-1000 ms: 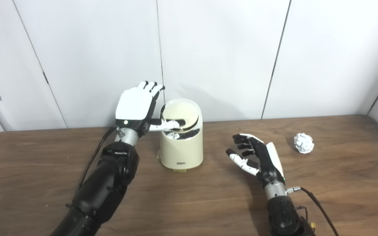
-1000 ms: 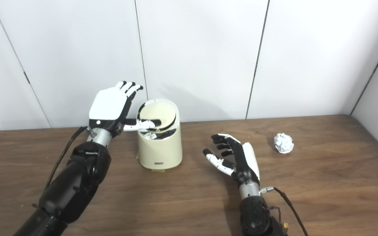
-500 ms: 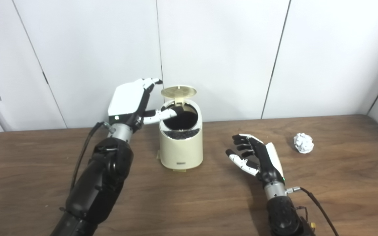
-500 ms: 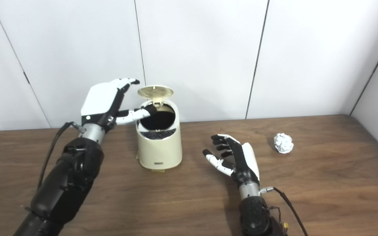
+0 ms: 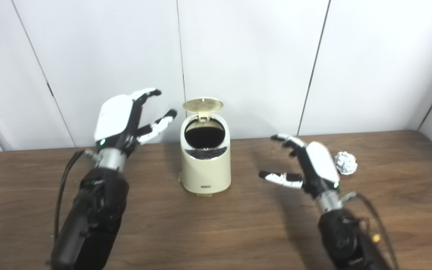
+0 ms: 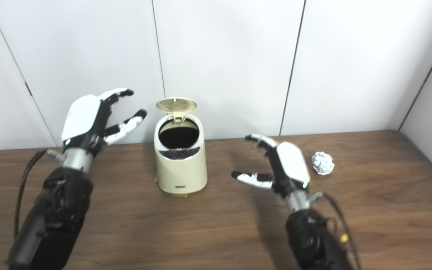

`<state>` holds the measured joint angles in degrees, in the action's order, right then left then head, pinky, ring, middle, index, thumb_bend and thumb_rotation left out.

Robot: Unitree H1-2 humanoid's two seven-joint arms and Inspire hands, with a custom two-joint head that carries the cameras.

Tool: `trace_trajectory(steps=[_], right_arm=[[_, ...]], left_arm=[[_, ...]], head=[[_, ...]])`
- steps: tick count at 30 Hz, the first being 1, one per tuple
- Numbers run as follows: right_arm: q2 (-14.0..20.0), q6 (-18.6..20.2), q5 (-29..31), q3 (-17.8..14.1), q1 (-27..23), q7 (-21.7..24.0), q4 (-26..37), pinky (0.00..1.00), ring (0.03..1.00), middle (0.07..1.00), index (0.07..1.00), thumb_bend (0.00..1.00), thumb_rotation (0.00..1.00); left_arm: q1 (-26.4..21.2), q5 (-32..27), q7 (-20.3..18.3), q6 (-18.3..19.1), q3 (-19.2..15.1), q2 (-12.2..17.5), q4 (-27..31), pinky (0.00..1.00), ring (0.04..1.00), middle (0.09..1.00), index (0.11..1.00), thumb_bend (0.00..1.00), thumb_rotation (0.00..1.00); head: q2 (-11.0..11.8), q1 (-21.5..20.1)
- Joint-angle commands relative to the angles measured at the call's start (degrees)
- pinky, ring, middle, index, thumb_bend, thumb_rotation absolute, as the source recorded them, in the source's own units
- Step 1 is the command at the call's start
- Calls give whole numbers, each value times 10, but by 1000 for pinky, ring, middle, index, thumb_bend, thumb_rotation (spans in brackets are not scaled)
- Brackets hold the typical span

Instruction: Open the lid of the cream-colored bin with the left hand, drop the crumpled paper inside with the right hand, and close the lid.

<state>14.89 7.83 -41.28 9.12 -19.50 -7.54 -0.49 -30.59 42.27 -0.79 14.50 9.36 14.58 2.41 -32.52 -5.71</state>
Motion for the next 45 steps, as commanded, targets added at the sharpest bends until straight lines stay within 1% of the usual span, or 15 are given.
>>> trace_trajectory(steps=[1,3,4,5,7,8,10,12,14,19,22,27,35,42,45], right_arm=[[18,42,-32,9,-31,53,48,614,794,862,793,859,418],[37,71,-50,17,-38,101,74,644,862,913,812,943,439],[51,84,-59,21,-47,129,88,650,873,922,815,955,441],[66,86,-64,22,-56,148,94,702,898,934,820,967,435],[89,83,-73,21,-69,172,97,753,900,931,822,991,424],[96,83,-78,20,-74,178,96,757,898,930,824,996,427],[110,85,-84,15,-84,190,92,720,889,923,825,1000,421],[130,82,-86,12,-98,205,82,689,884,916,824,1000,408],[146,86,-79,8,-114,223,64,702,898,922,833,1000,405],[186,117,-90,11,-144,295,49,683,910,934,833,1000,387],[204,123,-95,12,-157,318,36,656,872,909,814,1000,371],[214,133,-97,15,-175,327,-5,639,842,896,797,1000,273],[226,124,-97,34,-204,326,-99,560,771,866,788,1000,250],[230,114,-98,56,-207,324,-138,667,835,864,799,950,239],[229,105,-95,63,-208,316,-159,664,818,849,774,939,234]], left_arm=[[-13,-23,4,0,-17,-3,27,591,749,805,817,618,551],[-1,-45,5,-2,-28,-11,37,568,730,796,804,707,564],[9,-72,8,-16,-39,-17,39,564,726,794,801,720,566],[18,-97,9,-27,-48,-22,40,571,729,791,794,716,604],[33,-136,9,-43,-61,-30,40,622,763,807,796,637,743],[38,-150,11,-57,-65,-30,36,642,776,814,798,616,776],[49,-179,17,-88,-73,-32,24,713,811,834,813,544,894],[61,-222,15,-118,-87,-34,7,765,845,854,840,528,957],[72,-242,17,-143,-95,-30,-10,783,856,859,849,549,989],[94,-252,17,-145,-109,-17,-22,756,849,856,842,597,1000],[104,-261,19,-150,-119,-13,-25,785,849,852,836,572,1000],[119,-267,19,-153,-124,-11,-28,791,850,847,828,536,996],[128,-264,22,-148,-123,-15,-23,795,853,848,821,555,998],[128,-265,21,-153,-120,-16,-23,780,857,851,807,588,969],[127,-266,18,-149,-119,-15,-20,730,858,861,816,574,888]], head=[[0,-1],[-1,-4],[0,-6],[0,-5],[1,-3],[2,-1],[2,0],[3,0],[4,-5],[6,-6],[7,-7],[7,-7],[8,-10],[9,-11],[9,-11]])
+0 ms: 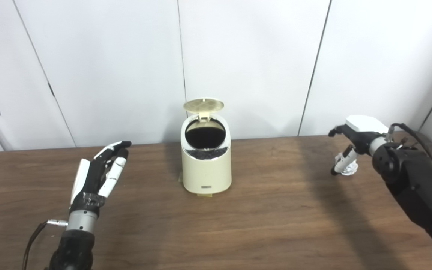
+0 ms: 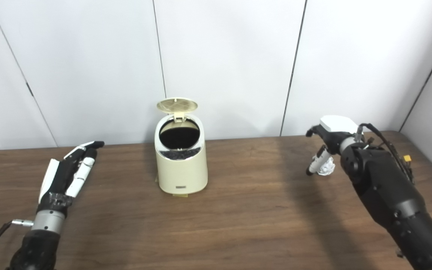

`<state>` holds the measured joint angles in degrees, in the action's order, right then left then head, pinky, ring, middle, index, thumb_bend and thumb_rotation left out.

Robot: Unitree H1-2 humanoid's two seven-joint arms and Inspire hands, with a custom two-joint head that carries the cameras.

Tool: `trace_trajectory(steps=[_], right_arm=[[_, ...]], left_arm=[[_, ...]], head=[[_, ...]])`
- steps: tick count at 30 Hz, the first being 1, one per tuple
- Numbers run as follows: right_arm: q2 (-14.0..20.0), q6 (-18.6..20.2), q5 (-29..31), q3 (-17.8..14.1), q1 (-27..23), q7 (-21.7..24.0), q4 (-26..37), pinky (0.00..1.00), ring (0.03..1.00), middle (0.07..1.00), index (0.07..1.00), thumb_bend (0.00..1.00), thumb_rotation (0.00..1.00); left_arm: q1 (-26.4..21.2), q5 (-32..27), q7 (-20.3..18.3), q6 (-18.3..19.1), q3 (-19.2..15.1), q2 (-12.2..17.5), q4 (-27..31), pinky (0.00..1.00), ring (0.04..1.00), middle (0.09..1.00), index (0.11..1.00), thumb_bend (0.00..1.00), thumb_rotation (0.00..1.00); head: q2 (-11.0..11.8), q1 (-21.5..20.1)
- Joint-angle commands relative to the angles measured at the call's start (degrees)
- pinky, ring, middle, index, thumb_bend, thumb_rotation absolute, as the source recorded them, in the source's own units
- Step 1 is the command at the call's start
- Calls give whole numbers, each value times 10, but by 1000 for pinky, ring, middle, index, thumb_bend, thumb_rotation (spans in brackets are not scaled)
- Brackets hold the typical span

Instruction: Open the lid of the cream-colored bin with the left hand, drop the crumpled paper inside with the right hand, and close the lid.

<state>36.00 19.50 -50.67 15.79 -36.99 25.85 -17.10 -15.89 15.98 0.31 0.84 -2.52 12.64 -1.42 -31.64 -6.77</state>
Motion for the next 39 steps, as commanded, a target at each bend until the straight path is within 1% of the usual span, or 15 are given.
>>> trace_trajectory(steps=[1,3,4,9,10,12,14,16,18,22,26,28,33,36,39], right_arm=[[18,-17,0,-2,-32,-25,-2,674,812,840,764,952,237],[19,-26,-1,4,-30,-33,-11,695,807,832,756,970,240],[21,-31,-1,8,-29,-31,-14,722,800,819,745,974,264],[20,-36,6,14,-26,-24,-16,810,837,824,736,968,266],[19,-33,5,14,-25,-24,-15,803,834,825,738,968,270],[18,-31,5,14,-22,-24,-13,666,785,812,739,971,268],[17,-37,10,13,-21,-28,-18,598,742,790,741,969,279],[18,-47,13,14,-20,-32,-23,563,705,766,741,966,295],[16,-45,17,12,-18,-32,-26,532,676,745,745,951,281],[14,-36,22,13,-16,-26,-25,540,684,743,750,929,236],[12,-31,27,15,-17,-18,-32,616,763,804,753,898,175],[12,-34,28,18,-19,-19,-41,635,780,816,753,895,163],[19,-52,26,27,-21,-28,-53,588,753,806,739,883,160],[23,-76,32,30,-22,-45,-77,595,743,797,723,913,176],[26,-77,32,32,-17,-38,-66,576,723,786,712,917,171]], left_arm=[[-21,-2,8,-14,0,4,17,742,853,857,816,570,870],[-22,-2,10,-16,0,4,15,748,852,854,815,572,850],[-22,-3,9,-15,-1,3,16,743,850,852,815,591,843],[-21,6,18,-12,-1,-1,20,683,832,841,807,627,800],[-21,8,22,-13,-2,-3,20,673,828,838,805,632,793],[-21,11,30,-14,-3,-6,19,682,821,828,794,634,777],[-21,16,36,-16,-2,-7,18,681,817,824,786,627,769],[-21,20,41,-17,0,-7,18,695,814,820,783,618,767],[-20,21,42,-15,0,-9,20,686,812,820,782,612,755],[-18,15,38,-10,1,-11,25,668,809,822,781,601,713],[-14,24,38,-8,5,-9,30,675,809,828,787,588,731],[-13,23,39,-8,4,-9,31,667,807,828,787,592,731],[-12,17,39,-8,1,-10,33,648,799,825,779,604,721],[-12,13,37,-10,1,-10,34,640,797,824,773,599,712],[-12,12,40,-12,0,-11,34,639,796,822,772,596,704]], head=[[0,0],[-1,1],[-1,2],[-2,2],[-2,2],[-3,3],[-4,3],[-4,4],[-4,5],[-6,3],[-8,2],[-9,1],[-12,-2],[-13,-3],[-13,-5]])
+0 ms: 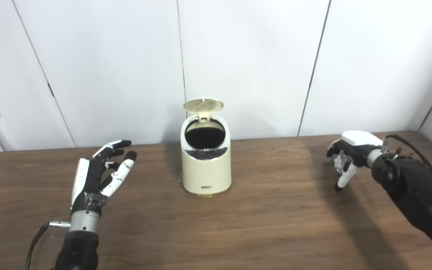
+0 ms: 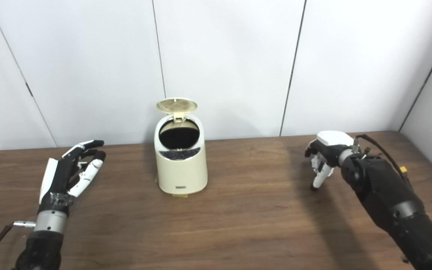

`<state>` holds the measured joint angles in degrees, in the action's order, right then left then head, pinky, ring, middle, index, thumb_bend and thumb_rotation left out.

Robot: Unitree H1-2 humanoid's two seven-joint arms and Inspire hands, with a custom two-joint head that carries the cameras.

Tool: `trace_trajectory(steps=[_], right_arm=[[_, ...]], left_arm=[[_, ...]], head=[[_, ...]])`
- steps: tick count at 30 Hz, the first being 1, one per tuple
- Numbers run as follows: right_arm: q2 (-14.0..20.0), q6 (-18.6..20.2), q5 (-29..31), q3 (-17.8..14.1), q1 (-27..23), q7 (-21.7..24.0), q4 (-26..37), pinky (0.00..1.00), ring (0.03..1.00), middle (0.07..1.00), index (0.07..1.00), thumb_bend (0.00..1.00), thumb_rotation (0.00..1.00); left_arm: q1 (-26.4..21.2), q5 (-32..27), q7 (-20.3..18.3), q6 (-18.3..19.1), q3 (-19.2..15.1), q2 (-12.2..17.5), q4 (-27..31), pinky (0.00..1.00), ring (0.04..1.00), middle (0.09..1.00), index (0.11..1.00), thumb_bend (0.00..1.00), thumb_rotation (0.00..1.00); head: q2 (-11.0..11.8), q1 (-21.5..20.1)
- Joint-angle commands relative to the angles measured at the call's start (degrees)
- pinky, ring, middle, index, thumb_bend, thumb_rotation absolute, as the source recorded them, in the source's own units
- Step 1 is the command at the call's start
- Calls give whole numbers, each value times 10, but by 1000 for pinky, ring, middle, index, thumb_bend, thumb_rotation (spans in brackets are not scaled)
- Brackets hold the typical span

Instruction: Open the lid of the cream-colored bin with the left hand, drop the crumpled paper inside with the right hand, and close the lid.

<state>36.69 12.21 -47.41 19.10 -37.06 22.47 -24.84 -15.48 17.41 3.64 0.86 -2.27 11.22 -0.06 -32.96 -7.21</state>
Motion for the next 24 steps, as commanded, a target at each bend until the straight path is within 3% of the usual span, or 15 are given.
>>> trace_trajectory(steps=[1,8,11,14,19,24], right_arm=[[20,-3,-2,-1,-15,-3,16,572,720,784,710,915,157],[22,-10,3,4,-11,-2,6,512,653,740,696,878,89],[23,-10,3,6,-10,-2,1,525,664,745,708,888,95],[25,-10,0,11,-9,-1,1,529,675,740,707,901,97],[28,-19,-1,18,-18,-9,-23,594,743,792,718,886,107],[33,1,4,12,-18,6,-7,563,714,795,731,879,60]], left_arm=[[-16,0,8,-13,-2,4,21,637,791,817,769,595,705],[-17,3,11,-16,-5,5,22,681,793,805,759,576,697],[-17,2,11,-19,-5,7,20,702,795,802,757,581,710],[-17,-8,9,-23,-7,7,20,659,800,811,763,594,692],[-17,0,14,-26,-4,10,20,721,796,801,755,584,705],[-17,-2,14,-24,-6,10,19,707,797,803,754,596,702]], head=[[-1,-1],[-2,-10],[-2,-12],[-3,-12],[-4,-15],[-3,-17]])
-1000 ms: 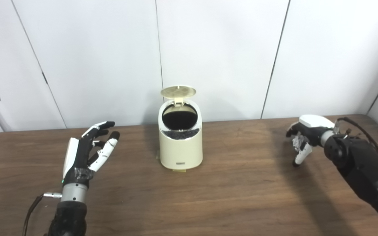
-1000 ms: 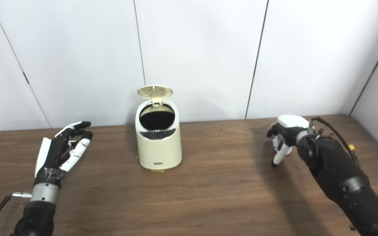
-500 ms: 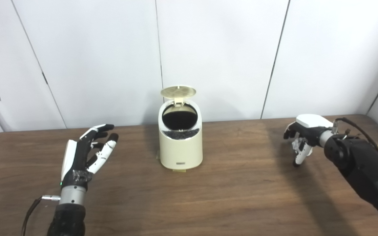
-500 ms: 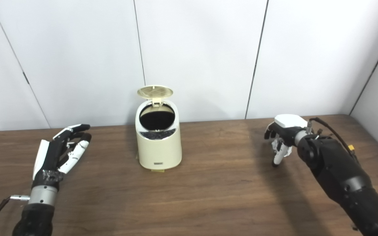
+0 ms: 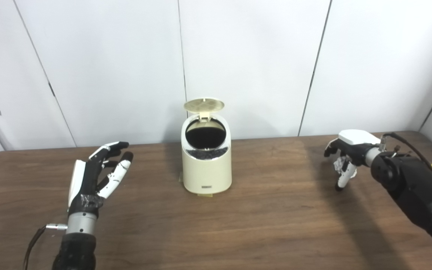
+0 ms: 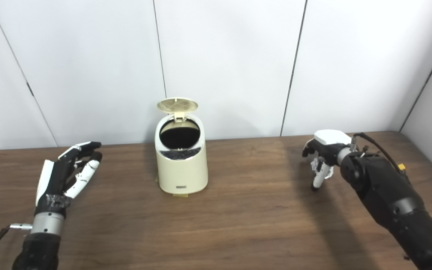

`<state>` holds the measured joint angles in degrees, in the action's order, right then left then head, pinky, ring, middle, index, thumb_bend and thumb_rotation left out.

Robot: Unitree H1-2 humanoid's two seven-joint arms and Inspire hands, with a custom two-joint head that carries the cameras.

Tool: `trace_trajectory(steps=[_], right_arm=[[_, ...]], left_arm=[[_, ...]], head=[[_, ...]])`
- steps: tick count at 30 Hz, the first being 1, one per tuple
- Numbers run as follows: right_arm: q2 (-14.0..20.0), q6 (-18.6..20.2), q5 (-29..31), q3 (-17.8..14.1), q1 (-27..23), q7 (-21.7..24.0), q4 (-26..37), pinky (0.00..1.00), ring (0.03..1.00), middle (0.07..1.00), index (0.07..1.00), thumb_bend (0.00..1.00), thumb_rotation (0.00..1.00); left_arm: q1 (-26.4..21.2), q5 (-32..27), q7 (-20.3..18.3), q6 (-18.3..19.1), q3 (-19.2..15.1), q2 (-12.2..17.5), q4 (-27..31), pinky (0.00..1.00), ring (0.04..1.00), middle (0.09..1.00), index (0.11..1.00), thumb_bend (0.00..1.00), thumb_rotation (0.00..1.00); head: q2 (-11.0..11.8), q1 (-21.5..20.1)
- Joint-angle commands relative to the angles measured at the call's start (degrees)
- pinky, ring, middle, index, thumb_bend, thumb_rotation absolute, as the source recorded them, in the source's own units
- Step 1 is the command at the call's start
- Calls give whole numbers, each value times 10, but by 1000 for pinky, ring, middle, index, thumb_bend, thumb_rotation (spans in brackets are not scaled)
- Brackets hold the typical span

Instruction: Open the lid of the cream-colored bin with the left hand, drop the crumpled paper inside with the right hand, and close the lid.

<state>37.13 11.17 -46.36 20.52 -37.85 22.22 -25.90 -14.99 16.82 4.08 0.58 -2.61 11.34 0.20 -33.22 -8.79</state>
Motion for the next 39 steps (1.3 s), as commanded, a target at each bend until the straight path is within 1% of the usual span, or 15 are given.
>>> trace_trajectory(steps=[1,3,6,13,17,21,24,27,29,30,33,34,36,38,39], right_arm=[[30,13,-10,0,-13,10,-3,589,743,814,745,868,73],[32,23,-16,2,-15,17,0,592,749,813,750,865,82],[32,29,-15,1,-16,17,-4,581,733,807,762,854,55],[34,39,-11,-1,-14,25,5,548,708,789,759,886,37],[35,50,-8,-4,-16,33,1,589,731,796,767,882,55],[40,55,-7,-6,-12,36,11,516,661,747,757,874,61],[40,55,-2,-8,-11,33,8,449,587,683,750,864,36],[41,58,-7,-2,-14,39,6,453,591,685,740,868,44],[41,59,-10,2,-18,42,2,452,592,689,731,863,49],[41,52,-12,5,-21,35,-9,447,585,685,731,851,35],[43,40,-14,10,-20,23,-6,501,642,720,702,856,65],[43,38,-14,9,-18,17,-1,498,637,713,681,863,51],[43,38,-38,25,-19,4,-4,459,599,689,654,858,46],[38,22,-51,36,-24,-41,-40,424,559,665,623,861,21],[36,11,-51,38,-24,-67,-55,409,544,657,559,695,72]], left_arm=[[-22,3,10,-22,-3,10,16,711,797,804,756,589,699],[-23,1,8,-24,-3,11,15,712,798,805,757,587,695],[-23,-1,8,-25,-4,11,14,721,797,804,756,586,685],[-24,-6,6,-23,-4,12,14,730,802,809,755,592,680],[-24,-1,8,-24,-3,14,12,715,798,807,755,590,689],[-26,3,10,-26,-3,15,10,687,792,802,757,592,699],[-25,3,11,-25,-4,14,11,717,794,801,753,613,700],[-25,0,8,-24,-3,14,13,724,796,803,753,611,703],[-26,-5,7,-24,-4,13,12,695,801,808,756,602,691],[-26,-7,6,-24,-5,13,12,690,802,808,757,604,689],[-26,1,11,-30,-3,15,10,690,794,803,755,602,707],[-26,0,11,-29,-3,14,11,704,794,802,755,596,704],[-25,-2,11,-34,-4,13,11,721,793,799,753,584,717],[-24,-2,13,-40,-4,12,9,710,789,798,755,559,750],[-24,-3,14,-42,-4,11,9,706,786,796,753,542,764]], head=[[-1,-1],[0,-2],[0,-3],[-1,-4],[-2,-5],[0,-5],[-1,-5],[-2,-5],[-2,-5],[-2,-5],[-3,-4],[-3,-4],[-3,-4],[-3,-4],[-3,-4]])
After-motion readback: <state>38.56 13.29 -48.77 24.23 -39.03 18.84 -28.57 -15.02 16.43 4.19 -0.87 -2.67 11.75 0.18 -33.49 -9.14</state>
